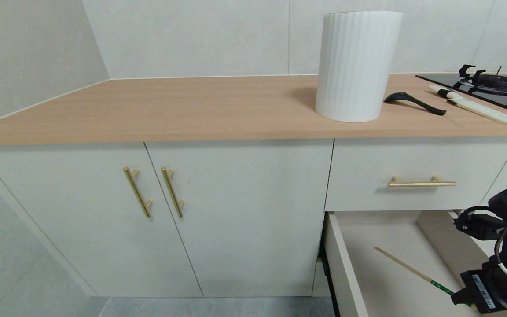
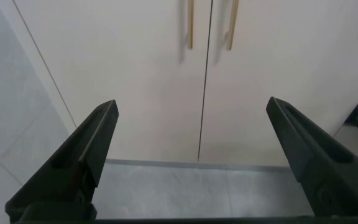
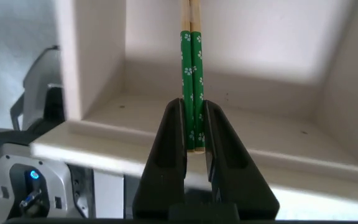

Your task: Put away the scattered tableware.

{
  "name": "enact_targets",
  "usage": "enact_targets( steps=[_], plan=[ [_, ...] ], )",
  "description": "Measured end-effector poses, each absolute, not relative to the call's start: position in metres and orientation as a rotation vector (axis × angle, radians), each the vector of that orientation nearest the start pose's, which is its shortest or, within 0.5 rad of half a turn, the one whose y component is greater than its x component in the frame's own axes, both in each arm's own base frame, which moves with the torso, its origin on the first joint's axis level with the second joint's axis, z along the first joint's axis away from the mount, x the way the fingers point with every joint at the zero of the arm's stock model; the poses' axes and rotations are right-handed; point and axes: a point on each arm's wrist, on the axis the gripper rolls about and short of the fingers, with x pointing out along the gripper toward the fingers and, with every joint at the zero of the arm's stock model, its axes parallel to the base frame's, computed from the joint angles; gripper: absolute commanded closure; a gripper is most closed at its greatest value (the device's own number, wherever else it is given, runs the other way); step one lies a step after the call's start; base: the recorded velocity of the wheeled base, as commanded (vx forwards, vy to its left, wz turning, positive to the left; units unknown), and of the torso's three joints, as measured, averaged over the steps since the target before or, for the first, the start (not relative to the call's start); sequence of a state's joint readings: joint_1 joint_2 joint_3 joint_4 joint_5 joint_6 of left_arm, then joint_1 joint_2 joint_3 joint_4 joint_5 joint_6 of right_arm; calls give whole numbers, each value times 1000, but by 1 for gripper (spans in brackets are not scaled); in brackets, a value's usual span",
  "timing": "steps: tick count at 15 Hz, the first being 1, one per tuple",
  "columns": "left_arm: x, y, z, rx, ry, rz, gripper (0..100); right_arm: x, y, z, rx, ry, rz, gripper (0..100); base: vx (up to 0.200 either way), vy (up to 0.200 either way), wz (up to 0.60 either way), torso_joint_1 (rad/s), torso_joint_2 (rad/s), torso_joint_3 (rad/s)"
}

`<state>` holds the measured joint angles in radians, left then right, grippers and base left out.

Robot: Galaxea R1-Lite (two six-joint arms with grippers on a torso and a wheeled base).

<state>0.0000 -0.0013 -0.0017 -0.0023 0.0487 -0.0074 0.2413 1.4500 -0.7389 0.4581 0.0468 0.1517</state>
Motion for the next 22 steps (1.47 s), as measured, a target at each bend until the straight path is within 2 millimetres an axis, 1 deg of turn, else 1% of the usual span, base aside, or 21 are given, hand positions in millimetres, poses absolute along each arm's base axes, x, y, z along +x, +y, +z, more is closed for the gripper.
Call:
enact_targets(
  steps=[6,8,10,12,14,17,20,22],
  plan=[
    [-23,1,76,-8,-6,48,0,186,47,140,18,1207,162,100,0,0,0,-2,23,22],
    [-23,1,76,-8,-6,49,0,195,49,132,19,1209,161,100,0,0,0,0,0,0],
    [-23,1,76,-8,-6,49,0,213,54,116,27,1152,167,100,0,0,0,0,0,0],
    [-23,1,76,-8,-6,49,0,229,57,92,30,1095,166,100,0,0,0,0,0,0],
    [-23,1,76,-8,-6,48,0,238,59,65,21,1081,149,100,0,0,0,0,0,0],
    [-23,1,76,-8,-6,48,0,245,61,32,4,1118,131,100,0,0,0,0,0,0],
    [-23,1,76,-8,-6,48,0,247,73,12,14,1147,101,100,0,0,0,0,0,0],
    [-23,1,76,-7,-6,48,0,247,80,1,-22,1154,75,100,0,0,0,0,0,0]
  ],
)
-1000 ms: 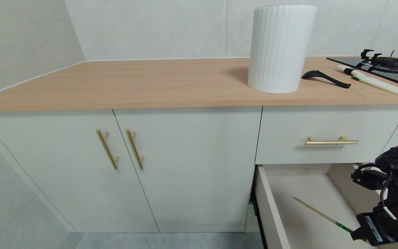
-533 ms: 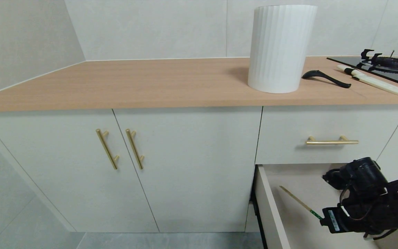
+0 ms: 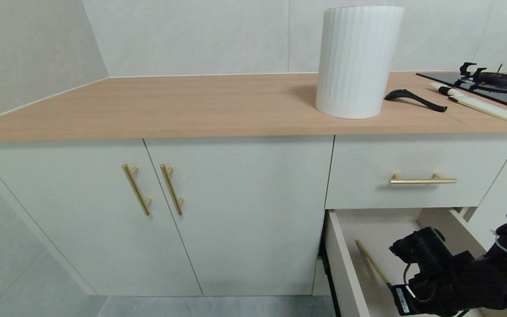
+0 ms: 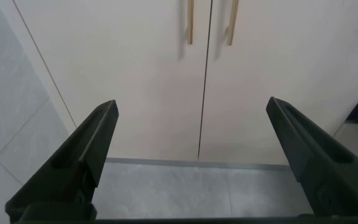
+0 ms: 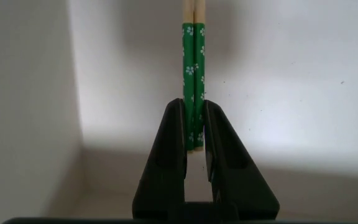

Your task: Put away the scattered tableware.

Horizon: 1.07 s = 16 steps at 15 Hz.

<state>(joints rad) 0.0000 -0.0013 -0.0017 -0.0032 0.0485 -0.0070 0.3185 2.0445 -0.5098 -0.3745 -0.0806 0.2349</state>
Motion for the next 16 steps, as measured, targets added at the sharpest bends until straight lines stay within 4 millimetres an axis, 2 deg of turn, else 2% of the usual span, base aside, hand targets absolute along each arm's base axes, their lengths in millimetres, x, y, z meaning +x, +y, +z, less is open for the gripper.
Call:
enact_targets(
  steps=[5,6,12,14,16],
  plan=[
    [-23,1,76,-8,-6,48,0,247,84,-16,-50,1146,63,100,0,0,0,0,0,0],
    [-23,1,76,-8,-6,48,0,247,84,-18,-52,1151,61,0,0,0,0,0,0,0],
    [-23,1,76,-8,-6,48,0,245,83,-19,-56,1156,58,0,0,0,0,0,0,0],
    [-23,1,76,-7,-6,49,0,239,81,-12,-74,1140,53,0,0,0,0,0,0,0],
    [-23,1,76,-8,-6,49,0,231,78,4,-94,1094,73,0,0,0,0,0,0,0]
  ],
)
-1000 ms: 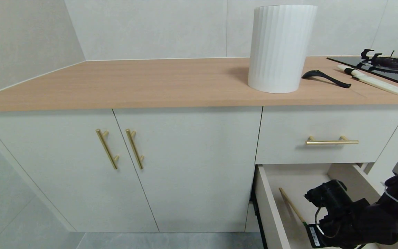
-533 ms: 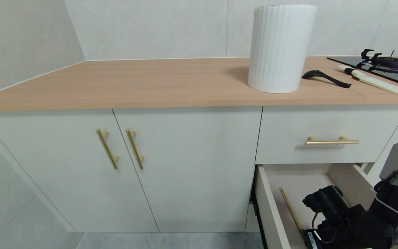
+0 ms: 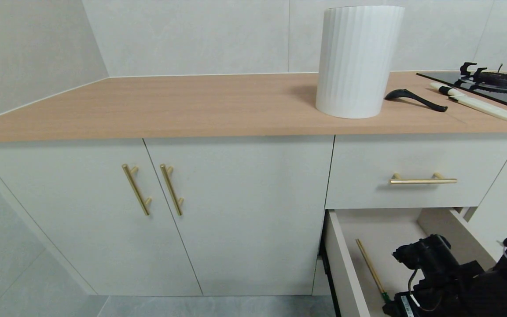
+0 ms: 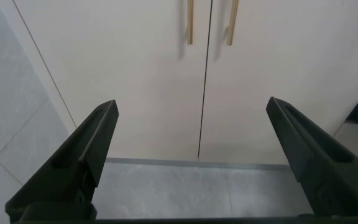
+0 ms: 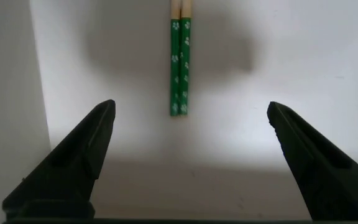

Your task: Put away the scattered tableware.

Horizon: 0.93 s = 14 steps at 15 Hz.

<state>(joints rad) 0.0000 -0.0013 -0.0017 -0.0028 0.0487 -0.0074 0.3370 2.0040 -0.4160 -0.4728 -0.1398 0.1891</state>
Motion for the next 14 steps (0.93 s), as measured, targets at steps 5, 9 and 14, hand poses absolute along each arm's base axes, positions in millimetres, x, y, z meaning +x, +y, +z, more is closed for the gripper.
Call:
enact_targets(
  steps=[5,9,14],
  plan=[
    [-23,1,76,-8,-6,48,0,214,57,61,-148,884,86,0,0,0,0,0,0,0],
    [-23,1,76,-8,-6,48,0,201,41,87,-147,776,69,0,0,0,0,0,0,0],
    [-23,1,76,-8,-5,49,0,188,38,108,-114,673,109,0,0,0,0,22,-201,-248]
  ],
)
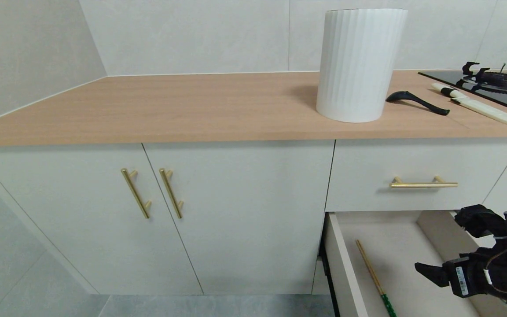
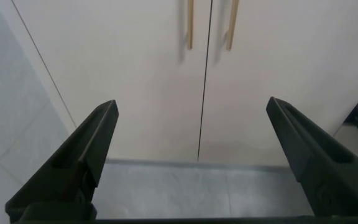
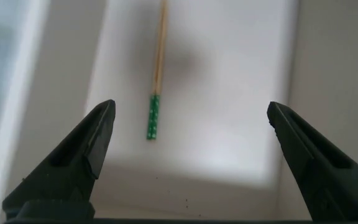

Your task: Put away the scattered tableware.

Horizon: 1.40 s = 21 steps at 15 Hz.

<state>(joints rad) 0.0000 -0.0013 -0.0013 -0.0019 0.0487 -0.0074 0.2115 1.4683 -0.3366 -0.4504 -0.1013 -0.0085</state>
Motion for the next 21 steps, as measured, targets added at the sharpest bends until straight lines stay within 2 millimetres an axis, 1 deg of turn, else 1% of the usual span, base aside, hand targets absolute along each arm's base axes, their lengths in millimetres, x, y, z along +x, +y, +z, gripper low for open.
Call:
enact_targets(
  steps=[4,10,21],
  plan=[
    [-23,1,76,-8,-6,48,0,184,37,116,-121,631,114,0,0,0,0,79,-530,-344],
    [-23,1,76,-8,-7,48,0,183,37,117,-120,624,113,0,0,0,0,141,-464,-325],
    [-23,1,76,-8,-5,49,0,183,37,117,-119,619,114,0,0,0,0,199,-496,-306]
  ],
)
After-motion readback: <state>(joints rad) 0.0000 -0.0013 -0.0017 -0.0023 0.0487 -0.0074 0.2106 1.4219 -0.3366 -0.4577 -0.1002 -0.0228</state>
